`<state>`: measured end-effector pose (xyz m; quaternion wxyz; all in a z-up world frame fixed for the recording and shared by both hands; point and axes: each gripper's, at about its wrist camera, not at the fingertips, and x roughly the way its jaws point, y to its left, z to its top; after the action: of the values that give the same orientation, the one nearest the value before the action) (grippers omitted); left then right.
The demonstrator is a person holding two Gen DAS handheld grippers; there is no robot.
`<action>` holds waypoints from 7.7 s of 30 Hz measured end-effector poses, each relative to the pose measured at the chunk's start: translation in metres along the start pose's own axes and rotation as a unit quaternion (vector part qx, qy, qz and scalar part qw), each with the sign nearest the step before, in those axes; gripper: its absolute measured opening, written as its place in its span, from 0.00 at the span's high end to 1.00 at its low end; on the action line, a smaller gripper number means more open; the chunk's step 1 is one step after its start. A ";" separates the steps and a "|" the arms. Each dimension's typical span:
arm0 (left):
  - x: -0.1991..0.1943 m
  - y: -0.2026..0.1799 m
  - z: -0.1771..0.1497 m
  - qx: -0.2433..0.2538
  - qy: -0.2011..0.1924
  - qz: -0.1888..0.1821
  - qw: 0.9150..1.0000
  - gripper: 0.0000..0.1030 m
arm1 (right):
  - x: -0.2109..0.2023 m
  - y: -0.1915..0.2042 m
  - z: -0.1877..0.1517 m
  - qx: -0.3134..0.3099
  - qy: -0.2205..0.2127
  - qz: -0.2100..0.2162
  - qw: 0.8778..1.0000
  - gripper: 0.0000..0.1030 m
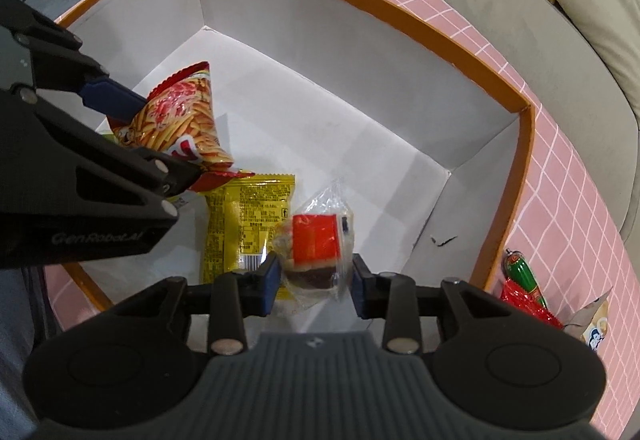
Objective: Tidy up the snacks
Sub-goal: 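Carry the Mimi bag with the left tool while the right tool carries the clear bag into the box, then open both tools to release the bags into the box and lift away, then move both tools back toward the remaining snacks, then lower the right tool onto the white latiao packet, then grasp the yogurt-ball bag with the left tool while the right tool grasps the latiao packet, then carry the yogurt-ball bag with the left tool while the right tool carries the latiao packet over the box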
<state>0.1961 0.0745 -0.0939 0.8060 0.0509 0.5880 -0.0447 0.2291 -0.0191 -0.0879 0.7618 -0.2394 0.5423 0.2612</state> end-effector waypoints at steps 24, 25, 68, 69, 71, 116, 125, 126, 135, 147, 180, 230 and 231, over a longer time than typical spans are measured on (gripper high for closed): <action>-0.100 -0.004 -0.024 -0.055 -0.144 0.032 0.988 0.21 | -0.104 -0.006 -0.029 0.054 -0.137 -0.038 0.988 0.23; -0.107 -0.006 -0.025 -0.060 -0.155 0.034 0.985 0.21 | -0.111 -0.006 -0.032 0.058 -0.148 -0.038 0.987 0.23; -0.089 -0.157 -0.111 0.053 -0.216 -0.074 0.972 0.20 | -0.105 -0.035 -0.279 0.225 -0.200 -0.124 0.945 0.17; -0.087 -0.159 -0.110 0.055 -0.213 -0.076 0.973 0.20 | -0.102 -0.036 -0.280 0.223 -0.196 -0.122 0.947 0.17; -0.084 -0.166 -0.106 0.059 -0.211 -0.080 0.972 0.20 | -0.095 -0.040 -0.279 0.213 -0.187 -0.121 0.951 0.17; -0.017 -0.201 -0.074 0.082 -0.123 -0.112 0.983 0.25 | -0.027 -0.115 -0.271 0.318 -0.044 -0.092 0.943 0.43; -0.016 -0.227 -0.049 0.096 -0.151 -0.068 0.981 0.22 | -0.025 -0.129 -0.259 0.281 -0.053 -0.040 0.957 0.33; -0.013 -0.230 -0.043 0.096 -0.147 -0.062 0.982 0.21 | -0.023 -0.130 -0.257 0.274 -0.055 -0.035 0.960 0.33; 0.029 -0.242 -0.017 0.118 -0.112 -0.023 0.986 0.16 | -0.018 -0.138 -0.246 0.269 -0.067 -0.019 0.961 0.48; 0.065 -0.244 0.000 0.115 -0.066 0.008 0.991 0.14 | -0.020 -0.137 -0.251 0.277 -0.076 -0.017 0.958 0.50; -0.003 -0.225 -0.076 0.123 -0.058 -0.015 0.991 0.38 | -0.048 -0.094 -0.296 0.373 -0.053 -0.024 0.926 0.56; -0.115 -0.036 -0.036 -0.030 -0.158 0.013 0.987 0.38 | -0.168 -0.026 -0.093 0.221 -0.269 0.055 0.936 0.56; -0.111 -0.032 -0.032 -0.034 -0.151 0.012 0.988 0.38 | -0.164 -0.026 -0.087 0.219 -0.266 0.058 0.937 0.56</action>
<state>0.1276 0.0486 0.0006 0.8875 0.0231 0.4597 -0.0221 0.1398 -0.1182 0.0445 0.8953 0.0437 0.3762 0.2344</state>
